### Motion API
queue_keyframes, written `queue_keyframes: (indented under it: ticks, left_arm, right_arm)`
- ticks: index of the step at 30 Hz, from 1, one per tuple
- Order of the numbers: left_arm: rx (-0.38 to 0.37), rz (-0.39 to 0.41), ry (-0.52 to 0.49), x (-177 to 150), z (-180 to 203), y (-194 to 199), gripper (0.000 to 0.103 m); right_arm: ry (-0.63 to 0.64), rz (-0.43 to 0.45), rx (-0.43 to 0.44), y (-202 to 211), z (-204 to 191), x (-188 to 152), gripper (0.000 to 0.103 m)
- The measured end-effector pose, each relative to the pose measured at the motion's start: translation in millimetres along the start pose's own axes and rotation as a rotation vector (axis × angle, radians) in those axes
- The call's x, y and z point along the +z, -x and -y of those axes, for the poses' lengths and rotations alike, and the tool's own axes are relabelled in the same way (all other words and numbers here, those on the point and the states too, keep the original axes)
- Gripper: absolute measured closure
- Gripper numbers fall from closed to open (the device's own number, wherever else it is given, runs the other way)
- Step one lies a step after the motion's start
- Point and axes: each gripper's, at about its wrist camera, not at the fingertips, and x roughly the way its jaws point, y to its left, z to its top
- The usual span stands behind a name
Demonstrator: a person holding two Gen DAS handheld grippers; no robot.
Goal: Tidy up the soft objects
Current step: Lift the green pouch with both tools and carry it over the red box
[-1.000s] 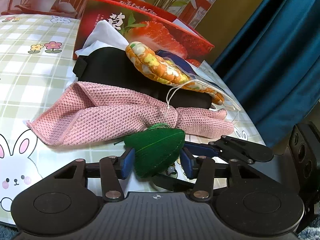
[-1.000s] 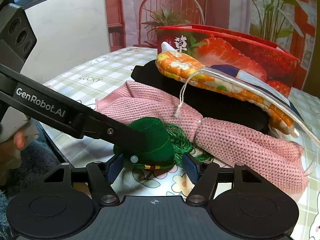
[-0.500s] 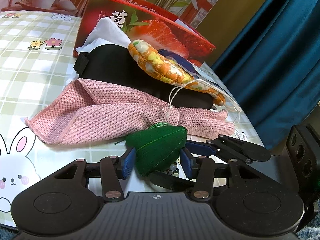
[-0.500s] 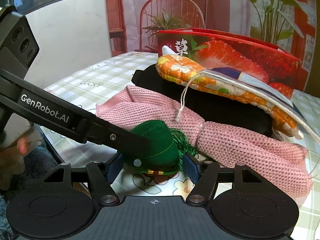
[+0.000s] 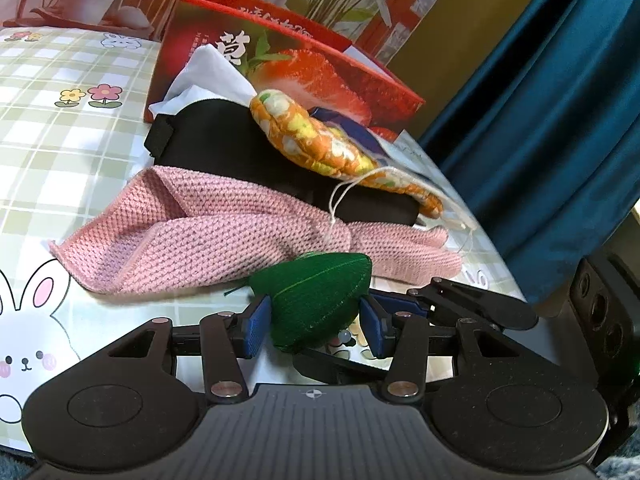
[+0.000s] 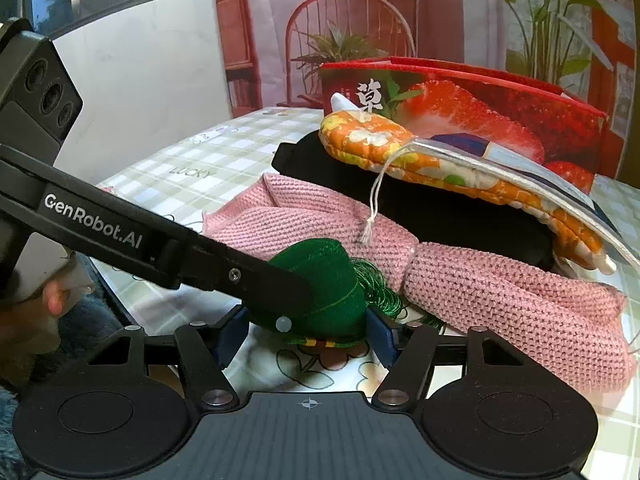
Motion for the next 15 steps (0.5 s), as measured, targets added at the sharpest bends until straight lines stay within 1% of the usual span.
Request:
queue_keyframes:
  ticks: [4, 7, 10, 15]
  left_arm:
    - [-0.017, 0.015, -0.015, 1.6, 4.5, 7.1, 0.052]
    - [-0.021, 0.037, -0.051, 6.2, 12.2, 14.5, 0.052]
    - [-0.034, 0.065, -0.076, 15.1, 20.1, 24.0, 0.052]
    - [-0.039, 0.112, -0.146, 33.8, 39.0, 38.6, 0.052]
  right_arm:
    - [-0.001, 0.025, 0.000, 7.8, -0.9, 2.9, 0.043]
    - [-0.004, 0.057, -0.001, 17.1, -1.1, 7.1, 0.043]
    - [-0.005, 0.089, -0.001, 27.7, -1.7, 13.6, 0.043]
    - [0.008, 0.152, -0.009, 46.2, -1.8, 31.2, 0.043]
